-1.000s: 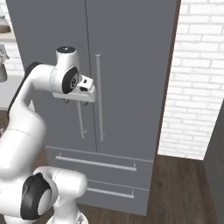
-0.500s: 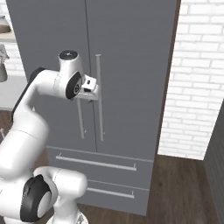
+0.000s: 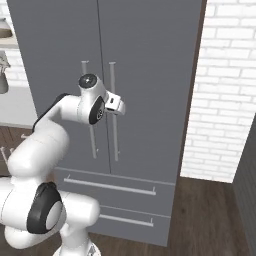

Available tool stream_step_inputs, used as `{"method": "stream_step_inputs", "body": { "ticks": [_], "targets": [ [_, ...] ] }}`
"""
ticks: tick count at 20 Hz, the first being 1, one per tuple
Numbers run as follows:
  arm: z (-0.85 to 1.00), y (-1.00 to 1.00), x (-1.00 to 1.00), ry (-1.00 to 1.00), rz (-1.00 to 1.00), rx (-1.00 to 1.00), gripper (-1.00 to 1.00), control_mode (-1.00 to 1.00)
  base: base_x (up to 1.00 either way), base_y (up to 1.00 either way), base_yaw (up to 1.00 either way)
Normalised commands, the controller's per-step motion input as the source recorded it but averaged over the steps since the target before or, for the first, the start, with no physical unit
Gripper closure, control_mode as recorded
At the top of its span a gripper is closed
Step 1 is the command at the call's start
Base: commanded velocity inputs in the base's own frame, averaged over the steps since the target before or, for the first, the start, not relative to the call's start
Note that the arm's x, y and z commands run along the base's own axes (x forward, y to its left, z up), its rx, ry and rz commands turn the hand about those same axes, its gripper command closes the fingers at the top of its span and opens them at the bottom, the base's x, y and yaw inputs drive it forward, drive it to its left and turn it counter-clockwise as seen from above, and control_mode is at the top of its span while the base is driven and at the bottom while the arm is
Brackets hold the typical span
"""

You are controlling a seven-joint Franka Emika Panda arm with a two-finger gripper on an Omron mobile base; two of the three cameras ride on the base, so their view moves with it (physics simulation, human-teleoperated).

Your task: Take the strawberry from the fridge and place it on top of the pancake, located on the dining counter.

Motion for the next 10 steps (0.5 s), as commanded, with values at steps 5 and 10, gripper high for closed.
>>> {"method": "stream_step_inputs", "body": {
  "ticks": [5, 10],
  "targets": [
    [0.00, -0.29, 0.51, -0.02, -0.03, 0.00, -1.00, -1.00, 0.00, 0.00, 0.00],
    [0.00, 0.00, 0.16, -0.08, 0.00, 0.00, -1.00, -1.00, 0.00, 0.00, 0.00]
  ]
}}
